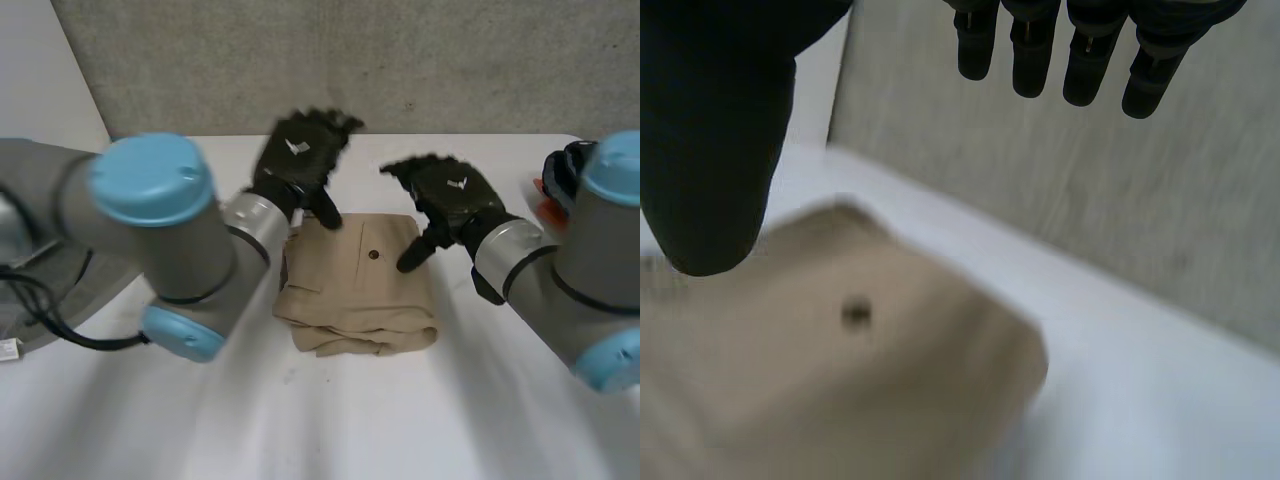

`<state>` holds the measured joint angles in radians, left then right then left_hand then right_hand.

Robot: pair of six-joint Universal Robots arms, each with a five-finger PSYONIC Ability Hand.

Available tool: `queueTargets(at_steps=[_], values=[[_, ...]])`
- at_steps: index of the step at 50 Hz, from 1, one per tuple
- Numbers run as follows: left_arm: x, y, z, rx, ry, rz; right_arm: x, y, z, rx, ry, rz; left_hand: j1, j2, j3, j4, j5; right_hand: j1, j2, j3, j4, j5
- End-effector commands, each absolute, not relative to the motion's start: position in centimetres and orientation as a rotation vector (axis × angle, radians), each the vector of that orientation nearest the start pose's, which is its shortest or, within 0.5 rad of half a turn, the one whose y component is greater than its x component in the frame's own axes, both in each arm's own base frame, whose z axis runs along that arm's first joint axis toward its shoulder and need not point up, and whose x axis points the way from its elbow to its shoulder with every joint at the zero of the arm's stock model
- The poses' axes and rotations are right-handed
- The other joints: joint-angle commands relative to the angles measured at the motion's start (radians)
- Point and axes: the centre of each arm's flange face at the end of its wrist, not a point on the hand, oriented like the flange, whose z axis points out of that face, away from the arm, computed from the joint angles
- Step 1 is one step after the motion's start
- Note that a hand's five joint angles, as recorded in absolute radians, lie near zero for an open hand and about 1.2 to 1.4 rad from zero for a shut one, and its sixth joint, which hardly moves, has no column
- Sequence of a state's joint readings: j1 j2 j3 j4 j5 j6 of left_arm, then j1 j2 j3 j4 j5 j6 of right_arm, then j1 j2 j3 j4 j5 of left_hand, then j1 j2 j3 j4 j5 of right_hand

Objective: Fold the laundry.

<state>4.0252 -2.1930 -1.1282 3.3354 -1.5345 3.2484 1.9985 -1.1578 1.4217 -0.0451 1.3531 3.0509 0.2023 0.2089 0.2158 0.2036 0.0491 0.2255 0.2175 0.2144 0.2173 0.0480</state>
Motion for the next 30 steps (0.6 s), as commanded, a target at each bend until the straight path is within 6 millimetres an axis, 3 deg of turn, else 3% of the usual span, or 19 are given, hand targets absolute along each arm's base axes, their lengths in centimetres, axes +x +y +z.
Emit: queueTargets(at_steps=[1,7,13,15,16,18,20,23,27,30], values=[[-39.8,-26.2,15.6,1.135,2.599,-2.111,30.2,-29.6,16.4,-0.87,2.223,-1.492,0.014,0.008,0.001,0.013,-0.007,-0.051,-0.043,-0.04,-0.043,-0.048],[-38.1,-27.1,11.9,1.118,2.68,-1.849,30.2,-30.3,13.5,-0.949,2.274,-1.453,0.017,0.011,0.004,0.016,-0.004,-0.051,-0.043,-0.04,-0.043,-0.048],[-36.7,-26.7,11.6,1.156,2.691,-1.727,29.4,-30.5,14.7,-1.044,2.332,-1.586,0.008,0.002,-0.005,0.007,-0.013,-0.051,-0.043,-0.04,-0.043,-0.048],[-36.5,-26.5,13.2,1.145,2.677,-1.77,28.9,-30.3,16.7,-1.038,2.334,-1.68,0.002,-0.004,-0.011,0.001,-0.019,-0.051,-0.043,-0.04,-0.043,-0.048],[-36.2,-26.3,15.5,1.127,2.65,-1.843,28.7,-30.3,17.3,-1.035,2.329,-1.714,-0.003,-0.01,-0.017,-0.005,-0.025,-0.051,-0.043,-0.04,-0.043,-0.048],[-35.9,-26.1,17.7,1.105,2.615,-1.928,28.4,-29.7,18.5,-1.018,2.286,-1.803,-0.012,-0.019,-0.026,-0.014,-0.034,-0.051,-0.043,-0.04,-0.043,-0.048],[-35.6,-25.7,20.5,1.077,2.548,-2.064,28.4,-29.1,19.0,-1.014,2.247,-1.856,-0.015,-0.022,-0.029,-0.016,-0.037,-0.051,-0.043,-0.04,-0.043,-0.048],[-35.4,-25.2,22.7,1.066,2.487,-2.19,28.1,-27.4,19.8,-1.004,2.178,-1.933,-0.015,-0.022,-0.029,-0.016,-0.037,-0.051,-0.043,-0.04,-0.043,-0.048],[-34.4,-23.6,26.4,1.107,2.405,-2.378,28.7,-24.1,19.3,-1.053,2.103,-1.934,-0.015,-0.022,-0.029,-0.017,-0.037,-0.051,-0.043,-0.04,-0.043,-0.048],[-34.1,-22.7,27.3,1.191,2.413,-2.426,29.5,-21.4,17.5,-1.126,2.074,-1.873,-0.015,-0.022,-0.029,-0.017,-0.037,-0.051,-0.043,-0.04,-0.043,-0.048]])
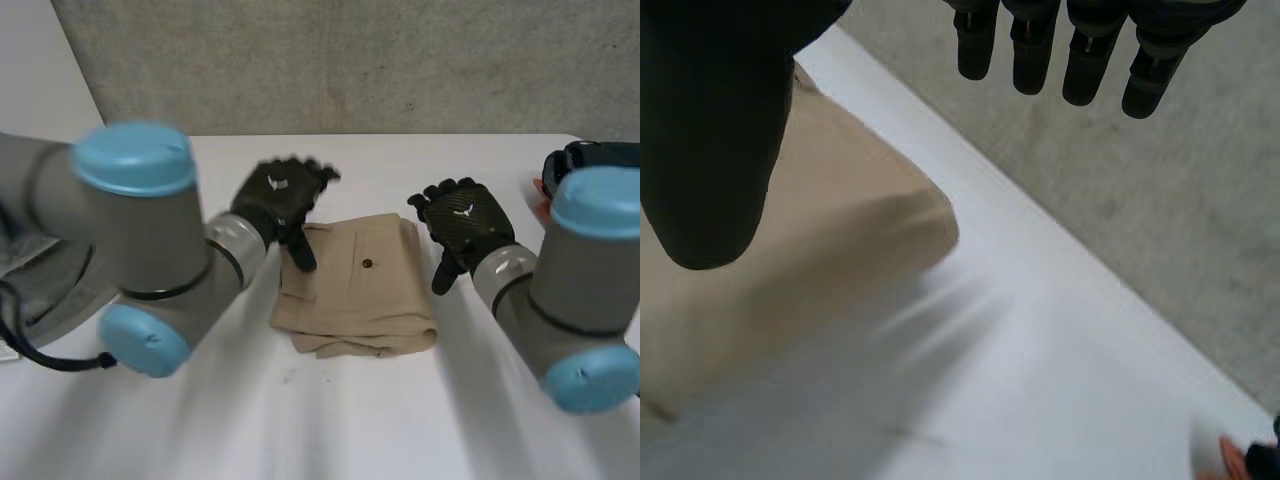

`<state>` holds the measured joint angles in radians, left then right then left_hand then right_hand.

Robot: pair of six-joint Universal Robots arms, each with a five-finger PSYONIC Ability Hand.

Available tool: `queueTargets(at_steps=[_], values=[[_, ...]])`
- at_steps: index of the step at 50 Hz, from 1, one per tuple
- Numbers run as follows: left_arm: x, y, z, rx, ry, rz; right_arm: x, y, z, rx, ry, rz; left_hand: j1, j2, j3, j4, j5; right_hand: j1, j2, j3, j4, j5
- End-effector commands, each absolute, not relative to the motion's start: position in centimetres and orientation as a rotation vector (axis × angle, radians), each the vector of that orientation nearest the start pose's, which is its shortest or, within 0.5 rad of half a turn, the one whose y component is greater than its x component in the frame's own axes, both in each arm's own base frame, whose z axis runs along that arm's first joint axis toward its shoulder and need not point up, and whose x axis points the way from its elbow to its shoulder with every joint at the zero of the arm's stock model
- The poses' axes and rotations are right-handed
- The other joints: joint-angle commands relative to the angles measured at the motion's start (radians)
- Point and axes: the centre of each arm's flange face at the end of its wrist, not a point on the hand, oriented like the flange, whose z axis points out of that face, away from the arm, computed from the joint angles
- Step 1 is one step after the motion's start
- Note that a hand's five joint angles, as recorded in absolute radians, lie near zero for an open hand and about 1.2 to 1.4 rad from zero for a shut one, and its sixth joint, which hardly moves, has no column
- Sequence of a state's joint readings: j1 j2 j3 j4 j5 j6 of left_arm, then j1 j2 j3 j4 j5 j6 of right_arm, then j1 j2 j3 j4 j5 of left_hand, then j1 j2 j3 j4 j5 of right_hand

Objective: Fold the laundry.

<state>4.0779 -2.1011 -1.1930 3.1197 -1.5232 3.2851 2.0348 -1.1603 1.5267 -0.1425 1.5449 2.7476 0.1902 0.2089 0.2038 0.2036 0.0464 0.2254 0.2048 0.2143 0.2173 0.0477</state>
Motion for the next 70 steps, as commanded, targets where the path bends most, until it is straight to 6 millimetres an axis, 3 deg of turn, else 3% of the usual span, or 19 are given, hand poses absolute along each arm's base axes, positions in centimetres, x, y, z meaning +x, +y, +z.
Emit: queueTargets(at_steps=[1,4,8,18,24,36,37,40,41,44,48,49,53,57,60,64,65,68,70], values=[[-34.1,-22.0,27.9,1.27,2.427,-2.46,29.6,-20.9,17.1,-1.141,2.069,-1.859,-0.003,-0.022,-0.017,-0.016,-0.034,-0.051,-0.03,-0.04,-0.043,-0.048],[-34.3,-21.1,28.6,1.4,2.462,-2.5,30.0,-19.3,15.7,-1.176,2.036,-1.835,0.0,-0.019,-0.014,-0.014,-0.031,-0.051,-0.03,-0.04,-0.043,-0.048],[-34.1,-20.7,29.3,1.521,2.555,-2.534,30.3,-19.1,13.7,-1.194,2.02,-1.823,0.006,-0.013,-0.008,-0.008,-0.025,-0.051,-0.03,-0.04,-0.043,-0.048],[-33.6,-21.3,29.6,1.481,2.654,-2.546,31.6,-21.1,10.7,-1.299,1.993,-1.895,0.012,-0.007,-0.002,-0.002,-0.019,-0.051,-0.03,-0.04,-0.043,-0.048],[-33.6,-21.2,29.6,1.482,2.659,-2.543,32.4,-22.5,10.3,-1.3,1.943,-1.982,0.012,-0.007,-0.002,-0.002,-0.019,-0.051,-0.03,-0.04,-0.043,-0.048],[-33.6,-21.2,29.5,1.478,2.669,-2.541,34.0,-25.0,11.0,-1.214,1.851,-2.107,0.015,-0.004,0.001,0.001,-0.016,0.358,0.379,0.369,0.366,0.361],[-33.6,-21.2,29.4,1.475,2.673,-2.536,34.1,-25.2,11.0,-1.213,1.848,-2.11,0.015,-0.004,0.001,0.001,-0.016,0.452,0.472,0.463,0.46,0.455],[-33.6,-21.2,29.5,1.475,2.669,-2.541,34.6,-26.0,11.0,-1.189,1.841,-2.117,0.015,-0.004,0.001,0.001,-0.016,1.169,1.19,1.18,1.177,1.172],[-33.6,-21.2,29.5,1.475,2.669,-2.541,34.7,-26.2,11.3,-1.174,1.833,-2.128,0.015,-0.004,0.001,0.001,-0.016,1.171,1.191,1.182,1.179,1.174],[-33.5,-21.3,29.6,1.47,2.666,-2.543,35.0,-27.3,12.9,-1.1,1.802,-2.17,0.015,-0.004,0.001,0.001,-0.016,1.171,1.191,1.182,1.179,1.174],[-33.2,-21.3,30.3,1.457,2.638,-2.575,34.4,-29.5,18.0,-0.945,1.704,-2.3,0.015,-0.004,0.001,0.001,-0.016,1.171,1.191,1.182,1.179,1.174],[-33.1,-21.3,30.4,1.455,2.63,-2.582,33.7,-30.5,21.2,-0.866,1.641,-2.371,0.015,-0.004,0.001,0.001,-0.016,1.171,1.191,1.182,1.179,1.174],[-33.0,-20.8,31.8,1.468,2.555,-2.648,31.3,-33.2,26.9,-0.719,1.553,-2.509,0.02,0.002,0.007,0.007,-0.01,1.171,1.191,1.182,1.179,1.174],[-32.8,-20.9,33.5,1.449,2.459,-2.738,28.7,-36.0,30.9,-0.645,1.511,-2.602,0.02,0.002,0.007,0.007,-0.01,1.171,1.191,1.182,1.179,1.174],[-32.9,-21.0,34.3,1.424,2.413,-2.781,26.5,-38.0,32.5,-0.597,1.488,-2.648,0.023,0.005,0.01,0.01,-0.007,1.171,1.191,1.182,1.179,1.174],[-33.0,-20.9,34.4,1.414,2.399,-2.791,21.1,-41.5,34.4,-0.509,1.468,-2.73,0.023,0.005,0.01,0.01,-0.007,1.171,1.191,1.182,1.179,1.174],[-33.0,-20.9,34.4,1.411,2.399,-2.791,18.5,-42.8,34.9,-0.475,1.475,-2.762,0.023,0.005,0.01,0.01,-0.007,1.171,1.191,1.182,1.179,1.174],[-33.1,-20.9,34.4,1.411,2.407,-2.789,14.3,-44.5,35.3,-0.431,1.493,-2.792,0.023,0.005,0.01,0.01,-0.007,1.171,1.191,1.182,1.179,1.174],[-33.1,-20.8,34.2,1.418,2.409,-2.785,10.5,-46.0,34.7,-0.398,1.534,-2.783,0.023,0.005,0.01,0.01,-0.007,1.171,1.191,1.182,1.179,1.174]])
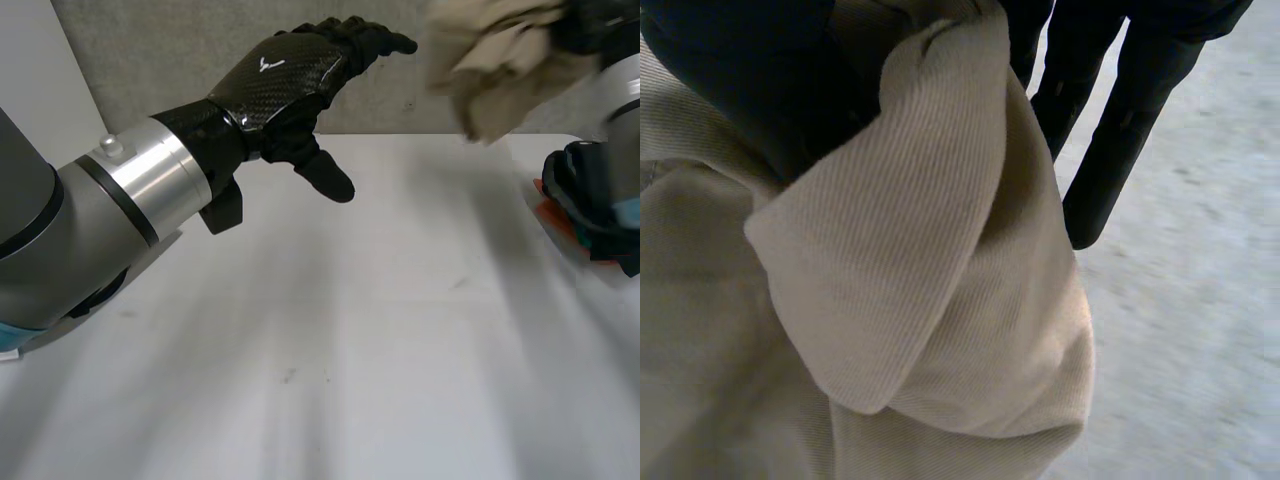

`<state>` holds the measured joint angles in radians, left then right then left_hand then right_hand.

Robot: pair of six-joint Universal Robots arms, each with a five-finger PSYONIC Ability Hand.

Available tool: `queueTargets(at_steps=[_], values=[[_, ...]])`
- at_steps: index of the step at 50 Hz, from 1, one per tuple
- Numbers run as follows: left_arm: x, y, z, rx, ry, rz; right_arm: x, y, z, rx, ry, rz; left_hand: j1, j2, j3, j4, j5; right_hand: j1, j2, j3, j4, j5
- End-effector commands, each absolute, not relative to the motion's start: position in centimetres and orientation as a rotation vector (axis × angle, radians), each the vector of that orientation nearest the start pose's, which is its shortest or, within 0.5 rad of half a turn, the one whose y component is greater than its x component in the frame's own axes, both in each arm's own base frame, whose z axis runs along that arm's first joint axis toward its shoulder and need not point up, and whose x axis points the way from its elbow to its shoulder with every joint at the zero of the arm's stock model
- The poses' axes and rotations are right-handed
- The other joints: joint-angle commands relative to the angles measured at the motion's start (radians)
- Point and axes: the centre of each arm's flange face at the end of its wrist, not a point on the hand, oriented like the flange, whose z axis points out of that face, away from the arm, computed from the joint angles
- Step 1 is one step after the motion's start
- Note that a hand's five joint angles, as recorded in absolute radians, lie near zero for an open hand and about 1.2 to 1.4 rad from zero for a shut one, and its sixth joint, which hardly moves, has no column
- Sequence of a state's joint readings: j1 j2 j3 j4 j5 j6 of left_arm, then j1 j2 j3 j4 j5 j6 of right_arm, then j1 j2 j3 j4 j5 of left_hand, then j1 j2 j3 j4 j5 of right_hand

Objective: Fold the laundry.

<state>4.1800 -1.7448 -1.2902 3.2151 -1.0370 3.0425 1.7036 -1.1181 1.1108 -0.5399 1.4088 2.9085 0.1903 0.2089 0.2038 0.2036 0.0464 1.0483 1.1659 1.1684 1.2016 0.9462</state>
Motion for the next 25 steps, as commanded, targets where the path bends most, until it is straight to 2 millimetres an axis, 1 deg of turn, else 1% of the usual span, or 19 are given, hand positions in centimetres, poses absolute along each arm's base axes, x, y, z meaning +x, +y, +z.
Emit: queueTargets(at_steps=[1,2,3,6,7,9,10,13,14,15,18,21,23,25], values=[[-33.2,-20.7,34.0,-0.843,-1.43,1.642,9.5,-46.4,34.3,-0.392,1.545,-2.769,0.023,0.005,0.01,0.01,-0.007,0.348,0.23,0.228,0.195,0.276],[-33.3,-20.6,33.9,-0.845,-1.431,1.637,8.4,-46.8,33.8,-0.39,1.555,-2.757,0.023,0.005,0.01,0.01,-0.007,0.348,0.23,0.228,0.195,0.276],[-33.4,-20.5,33.9,-0.848,-1.429,1.633,6.6,-47.8,32.3,-0.403,1.577,-2.713,0.023,0.005,0.01,0.01,-0.007,0.348,0.23,0.228,0.195,0.276],[-33.7,-20.4,33.4,-0.853,-1.437,1.615,4.6,-49.2,29.4,-0.463,1.59,-2.628,0.023,0.005,0.01,0.01,-0.007,0.348,0.23,0.228,0.195,0.276],[-33.7,-20.5,33.2,-0.854,-1.441,1.611,3.3,-50.0,27.3,-0.502,1.605,-2.569,0.023,0.005,0.01,0.01,-0.007,0.348,0.23,0.228,0.195,0.276],[-34.0,-20.7,32.4,-0.857,-1.461,1.592,2.1,-50.5,24.9,-0.549,1.622,-2.497,0.023,0.005,0.01,0.01,-0.007,0.348,0.23,0.228,0.195,0.276],[-34.1,-20.8,32.2,-0.856,-1.468,1.588,0.6,-51.0,22.3,-0.563,1.657,-2.434,0.026,0.008,0.013,0.013,-0.005,0.348,0.23,0.228,0.195,0.276],[-34.3,-20.9,31.4,-0.856,-1.488,1.565,-1.9,-51.2,19.0,-0.573,1.712,-2.368,0.026,0.008,0.013,0.013,-0.005,0.348,0.23,0.228,0.195,0.276],[-34.4,-21.0,31.2,-0.858,-1.492,1.563,-3.3,-51.1,17.2,-0.567,1.748,-2.345,0.026,0.008,0.013,0.013,-0.005,0.348,0.23,0.228,0.195,0.276],[-34.4,-21.0,31.1,-0.858,-1.496,1.559,-3.9,-51.0,16.6,-0.565,1.763,-2.336,0.029,0.01,0.016,0.016,-0.002,0.348,0.23,0.228,0.195,0.276],[-34.7,-20.7,30.7,-0.867,-1.499,1.544,-5.1,-50.6,15.2,-0.552,1.797,-2.304,0.029,0.011,0.016,0.016,-0.002,0.348,0.23,0.228,0.195,0.276],[-34.9,-20.5,30.7,-0.872,-1.494,1.541,-4.9,-50.1,15.2,-0.542,1.809,-2.295,0.029,0.011,0.016,0.016,-0.002,0.348,0.23,0.228,0.195,0.276],[-34.9,-20.4,30.8,-0.872,-1.491,1.541,-4.7,-49.7,16.2,-0.531,1.806,-2.31,0.029,0.011,0.016,0.016,-0.002,0.323,0.205,0.203,0.17,0.25],[-35.0,-20.3,30.9,-0.874,-1.485,1.54,-4.4,-49.4,18.1,-0.557,1.781,-2.343,0.029,0.011,0.016,0.016,-0.002,0.063,-0.055,-0.058,-0.091,-0.01]])
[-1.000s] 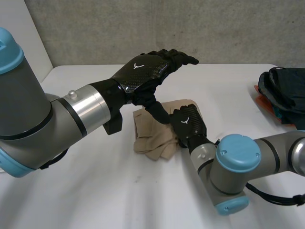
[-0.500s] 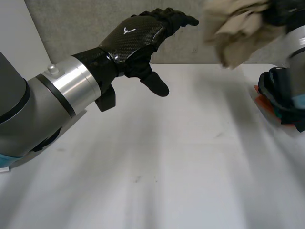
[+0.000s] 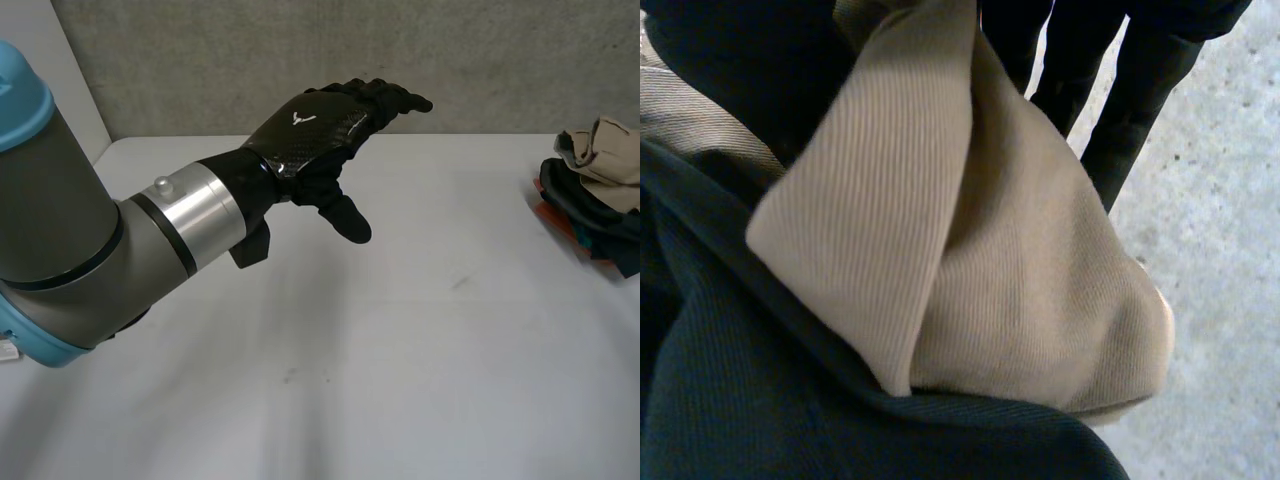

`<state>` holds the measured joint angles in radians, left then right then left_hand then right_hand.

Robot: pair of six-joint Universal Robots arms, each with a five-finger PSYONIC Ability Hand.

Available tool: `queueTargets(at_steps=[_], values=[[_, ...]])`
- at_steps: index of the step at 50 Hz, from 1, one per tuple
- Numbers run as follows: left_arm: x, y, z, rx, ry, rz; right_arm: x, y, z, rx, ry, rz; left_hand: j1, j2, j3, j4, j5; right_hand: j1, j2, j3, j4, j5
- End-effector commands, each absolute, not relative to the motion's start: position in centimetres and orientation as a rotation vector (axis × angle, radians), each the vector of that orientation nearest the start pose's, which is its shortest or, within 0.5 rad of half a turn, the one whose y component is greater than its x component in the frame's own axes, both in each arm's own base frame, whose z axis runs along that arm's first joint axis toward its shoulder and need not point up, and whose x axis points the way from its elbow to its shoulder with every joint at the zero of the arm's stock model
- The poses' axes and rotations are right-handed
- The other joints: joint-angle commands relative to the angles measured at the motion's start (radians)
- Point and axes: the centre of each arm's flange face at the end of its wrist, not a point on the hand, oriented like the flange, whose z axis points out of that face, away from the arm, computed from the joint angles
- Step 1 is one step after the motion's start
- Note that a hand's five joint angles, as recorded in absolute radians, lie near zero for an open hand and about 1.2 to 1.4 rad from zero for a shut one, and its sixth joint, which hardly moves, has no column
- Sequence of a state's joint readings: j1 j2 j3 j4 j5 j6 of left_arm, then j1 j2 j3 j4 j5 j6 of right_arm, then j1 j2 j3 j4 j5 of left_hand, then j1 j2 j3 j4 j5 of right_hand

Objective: Fold the laundry.

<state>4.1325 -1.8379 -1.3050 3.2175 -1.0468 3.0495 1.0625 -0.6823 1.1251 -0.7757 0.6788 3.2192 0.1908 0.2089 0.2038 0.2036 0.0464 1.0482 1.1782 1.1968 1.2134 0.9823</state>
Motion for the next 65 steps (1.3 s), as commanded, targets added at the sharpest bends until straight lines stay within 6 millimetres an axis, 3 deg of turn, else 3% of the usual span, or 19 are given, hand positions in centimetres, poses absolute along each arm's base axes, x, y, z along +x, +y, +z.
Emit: queueTargets(at_steps=[1,4,12,17,24,27,28,30,31,36,37,42,43,46,49,51,57,59,65], values=[[-35.1,-20.2,30.9,-0.878,-1.481,1.54,-4.2,-49.0,19.6,-0.57,1.765,-2.368,0.029,0.011,0.016,0.016,-0.002,-0.229,-0.359,-0.378,-0.394,-0.338],[-35.3,-19.7,31.0,-0.886,-1.469,1.533,-4.0,-48.3,21.4,-0.548,1.766,-2.384,0.029,0.011,0.016,0.016,-0.002,-0.874,-1.004,-1.022,-1.039,-0.982],[-35.5,-19.1,31.2,-0.887,-1.46,1.519,-4.1,-45.8,24.7,-0.276,1.94,-2.354,0.029,0.011,0.016,0.016,-0.002,-0.874,-1.004,-1.022,-1.039,-0.982],[-35.6,-18.2,31.8,-0.895,-1.435,1.52,-6.0,-43.7,25.8,-0.115,2.209,-2.409,0.029,0.011,0.016,0.016,-0.002,-0.874,-1.004,-1.022,-1.039,-0.982],[-35.3,-17.4,33.6,-0.895,-1.381,1.558,-7.6,-41.7,29.1,-0.202,2.542,-2.639,0.029,0.011,0.016,0.016,-0.002,-0.874,-1.004,-1.022,-1.039,-0.982],[-34.9,-17.2,35.0,-0.88,-1.351,1.6,-5.7,-41.2,31.9,-0.24,2.466,-2.776,0.029,0.011,0.016,0.016,-0.002,-0.874,-1.004,-1.022,-1.039,-0.982],[-34.8,-17.1,35.4,-0.873,-1.345,1.614,-3.2,-40.9,33.8,-0.277,2.332,-2.866,0.029,0.011,0.016,0.016,-0.002,-0.874,-1.004,-1.022,-1.039,-0.982],[-34.3,-17.3,36.9,-0.837,-1.322,1.684,-1.3,-40.6,35.0,-0.315,2.202,-2.928,0.029,0.011,0.016,0.016,-0.002,-0.874,-1.004,-1.022,-1.039,-0.982],[-34.1,-17.3,37.4,-0.82,-1.318,1.709,0.9,-40.1,36.0,-0.365,2.053,-2.973,0.029,0.011,0.016,0.016,-0.002,-0.874,-1.004,-1.022,-1.039,-0.982],[-32.2,-19.0,40.0,-0.686,-1.339,1.891,8.0,-36.8,37.3,-0.57,1.626,-2.979,0.029,0.011,0.016,0.016,-0.002,-0.874,-1.004,-1.022,-1.039,-0.982],[-31.5,-19.9,40.2,-0.652,-1.364,1.934,10.3,-35.4,37.1,-0.667,1.508,-2.939,0.029,0.011,0.016,0.016,-0.002,-0.874,-1.004,-1.022,-1.039,-0.982],[-26.2,-25.8,39.5,-0.525,-1.569,2.155,16.0,-31.2,33.4,-0.904,1.367,-2.714,0.017,-0.001,0.004,0.004,-0.013,-0.874,-1.004,-1.022,-1.039,-0.982],[-24.3,-27.7,38.4,-0.524,-1.663,2.209,16.7,-30.5,32.5,-0.929,1.371,-2.668,0.008,-0.01,-0.005,-0.005,-0.022,-0.874,-1.004,-1.022,-1.039,-0.982],[-21.6,-30.0,36.5,-0.541,-1.802,2.281,19.1,-28.1,29.4,-0.967,1.444,-2.482,0.005,-0.013,-0.008,-0.008,-0.025,-0.874,-1.004,-1.022,-1.039,-0.982],[-18.7,-33.4,32.6,-0.604,-2.011,2.299,20.8,-26.0,26.5,-0.99,1.584,-2.277,-0.001,-0.019,-0.014,-0.014,-0.031,-0.874,-1.004,-1.022,-1.039,-0.982],[-16.7,-35.9,29.0,-0.661,-2.167,2.268,21.4,-25.4,25.0,-1.005,1.669,-2.175,-0.001,-0.019,-0.014,-0.014,-0.031,-0.874,-1.004,-1.022,-1.039,-0.982],[-11.6,-40.5,21.5,-0.731,-2.462,2.143,22.1,-24.5,19.1,-1.106,1.956,-1.882,-0.007,-0.025,-0.02,-0.019,-0.037,-0.874,-1.004,-1.022,-1.039,-0.982],[-10.3,-42.5,19.0,-0.747,-2.499,2.134,22.0,-24.7,18.1,-1.127,2.0,-1.864,-0.007,-0.025,-0.02,-0.019,-0.037,-0.874,-1.004,-1.022,-1.039,-0.982],[-8.4,-45.8,14.7,-0.73,-2.515,2.153,21.6,-24.8,17.0,-1.147,2.066,-1.85,-0.004,-0.022,-0.017,-0.017,-0.034,-0.874,-1.004,-1.022,-1.039,-0.982]])
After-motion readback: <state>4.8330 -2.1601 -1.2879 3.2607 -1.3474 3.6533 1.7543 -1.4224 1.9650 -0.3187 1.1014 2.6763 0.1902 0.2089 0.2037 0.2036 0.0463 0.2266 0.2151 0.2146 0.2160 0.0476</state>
